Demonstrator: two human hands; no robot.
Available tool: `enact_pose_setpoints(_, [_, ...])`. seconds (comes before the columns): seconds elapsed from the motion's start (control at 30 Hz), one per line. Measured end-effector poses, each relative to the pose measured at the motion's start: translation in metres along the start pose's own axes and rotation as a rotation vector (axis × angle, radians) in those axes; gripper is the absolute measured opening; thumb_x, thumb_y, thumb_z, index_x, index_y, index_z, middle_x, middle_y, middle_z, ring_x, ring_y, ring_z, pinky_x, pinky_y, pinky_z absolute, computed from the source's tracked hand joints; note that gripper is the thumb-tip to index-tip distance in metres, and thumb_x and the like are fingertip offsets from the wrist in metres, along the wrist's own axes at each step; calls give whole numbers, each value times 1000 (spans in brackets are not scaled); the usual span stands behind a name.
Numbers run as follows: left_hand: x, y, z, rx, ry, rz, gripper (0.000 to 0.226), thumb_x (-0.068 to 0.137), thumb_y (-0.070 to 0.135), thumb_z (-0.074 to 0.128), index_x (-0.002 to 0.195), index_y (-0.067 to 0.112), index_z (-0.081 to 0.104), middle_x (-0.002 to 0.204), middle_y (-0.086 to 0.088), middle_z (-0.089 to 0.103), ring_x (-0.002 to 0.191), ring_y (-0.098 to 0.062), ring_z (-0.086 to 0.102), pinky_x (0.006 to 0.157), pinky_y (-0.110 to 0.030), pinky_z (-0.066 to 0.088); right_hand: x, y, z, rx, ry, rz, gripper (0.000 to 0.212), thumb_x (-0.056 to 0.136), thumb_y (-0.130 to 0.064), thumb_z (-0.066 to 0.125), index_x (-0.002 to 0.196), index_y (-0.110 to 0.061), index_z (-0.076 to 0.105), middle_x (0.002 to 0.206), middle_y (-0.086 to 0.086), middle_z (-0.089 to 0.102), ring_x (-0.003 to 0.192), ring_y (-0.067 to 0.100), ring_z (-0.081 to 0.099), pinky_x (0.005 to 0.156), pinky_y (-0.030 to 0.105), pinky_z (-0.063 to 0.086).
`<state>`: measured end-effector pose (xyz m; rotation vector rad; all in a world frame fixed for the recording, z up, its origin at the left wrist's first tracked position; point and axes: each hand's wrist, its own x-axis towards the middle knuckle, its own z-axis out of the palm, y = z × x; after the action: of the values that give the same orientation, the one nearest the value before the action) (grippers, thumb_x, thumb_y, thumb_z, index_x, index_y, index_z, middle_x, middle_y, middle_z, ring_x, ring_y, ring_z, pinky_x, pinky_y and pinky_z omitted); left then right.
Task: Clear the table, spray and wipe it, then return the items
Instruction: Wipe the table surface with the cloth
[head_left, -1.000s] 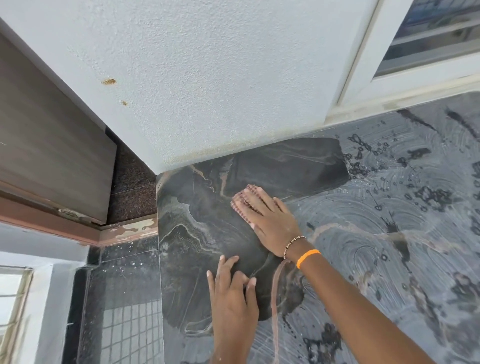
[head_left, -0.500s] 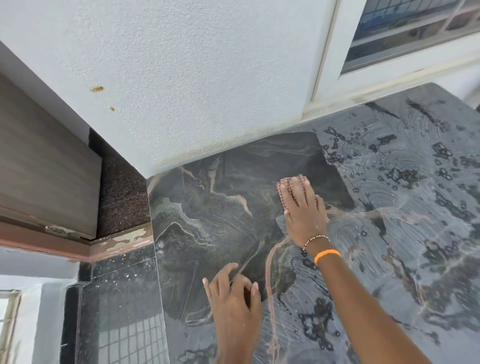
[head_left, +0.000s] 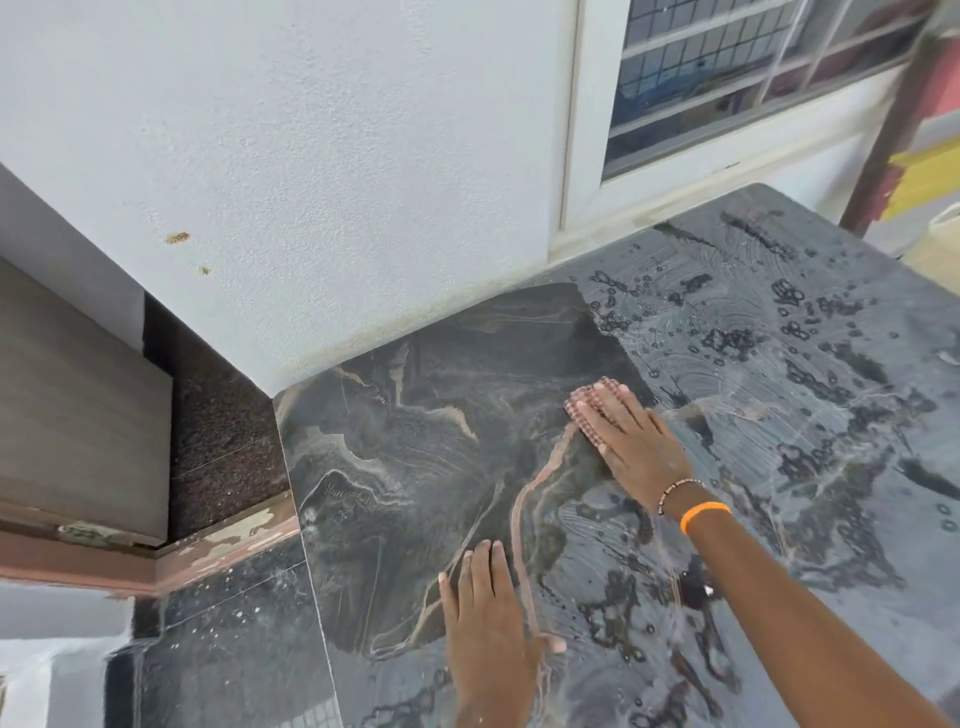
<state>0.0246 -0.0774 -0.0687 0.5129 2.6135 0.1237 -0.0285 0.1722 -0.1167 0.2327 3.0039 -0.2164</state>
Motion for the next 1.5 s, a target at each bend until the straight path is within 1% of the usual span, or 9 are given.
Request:
enact_pose_setpoints(0.1, [5, 5, 3, -7, -101, -73, 119, 68, 75, 48, 147, 8, -9, 158, -5, 0, 146, -20, 0, 117, -45, -4, 0, 44, -13, 52, -57, 211, 56, 99, -26, 27, 148, -32, 1, 159, -3, -9, 147, 18, -8, 115, 38, 12])
enact_pose_setpoints(0.33, [2, 10, 0, 48, -111, -92, 109, 79, 61, 52, 146, 7, -15, 159, -5, -5, 146, -26, -7, 117, -48, -7, -22, -19, -2, 48, -66, 210, 59, 97, -26, 29, 149, -30, 2, 159, -2, -9, 147, 21, -7, 116, 41, 13])
enact_pose_setpoints(0.53, [7, 19, -1, 77, -78, -143, 105, 77, 52, 64, 148, 12, -2, 157, -3, 7, 146, -21, 3, 115, -51, -8, -66, -107, 11, 62, -28, -255, 75, 73, -21, 63, 142, -29, 36, 151, -2, 37, 138, 24, 35, 102, 40, 44])
enact_pose_setpoints(0.7, [17, 35, 3, -91, 149, -279, 65, 85, 45, 59, 138, 24, 28, 144, 8, 29, 135, -10, 33, 116, -47, -6, -61, -51, 4, -1, -17, -334, 71, 75, -24, 61, 141, -31, 36, 150, -5, 38, 136, 20, 39, 102, 39, 43])
enact_pose_setpoints(0.87, [47, 97, 0, -220, 291, -225, 27, 91, 46, 47, 96, 25, 64, 136, 12, 40, 131, -9, 34, 116, -42, -11, -37, 82, -6, 40, -6, -164, 64, 91, -20, 43, 148, -32, 16, 158, -4, 12, 146, 22, 12, 113, 42, 25])
enact_pose_setpoints(0.97, [72, 144, -3, -216, 328, -127, 19, 92, 32, 50, 104, 22, 61, 138, 9, 40, 134, -13, 31, 116, -44, -8, -31, 171, -14, 47, -38, 56, 56, 97, -27, 26, 148, -35, 4, 159, -7, -5, 147, 17, -4, 117, 41, 14])
enact_pose_setpoints(1.2, [111, 195, -5, -152, 150, -89, 87, 84, 41, 62, 148, 14, 9, 157, -3, 11, 146, -21, 3, 114, -50, -11, -27, 206, -35, 154, 8, 461, 62, 93, -21, 42, 149, -24, 15, 160, 3, 0, 146, 27, -2, 114, 47, 16])
enact_pose_setpoints(1.37, [112, 193, -4, -137, 123, -190, 100, 80, 46, 64, 148, 10, 0, 158, -4, 4, 146, -21, -2, 114, -49, -11, -26, 119, -23, 153, 1, 90, 68, 90, -18, 42, 150, -23, 10, 160, 4, 0, 147, 28, -3, 114, 46, 16])
enact_pose_setpoints(1.5, [110, 188, -3, -47, 195, -260, 71, 94, 26, 42, 148, 8, -2, 158, -5, 3, 146, -20, -2, 117, -49, -2, -16, 70, -13, 149, -144, -371, 62, 93, -23, 31, 149, -27, 4, 160, -3, -6, 146, 21, -11, 117, 43, 8])
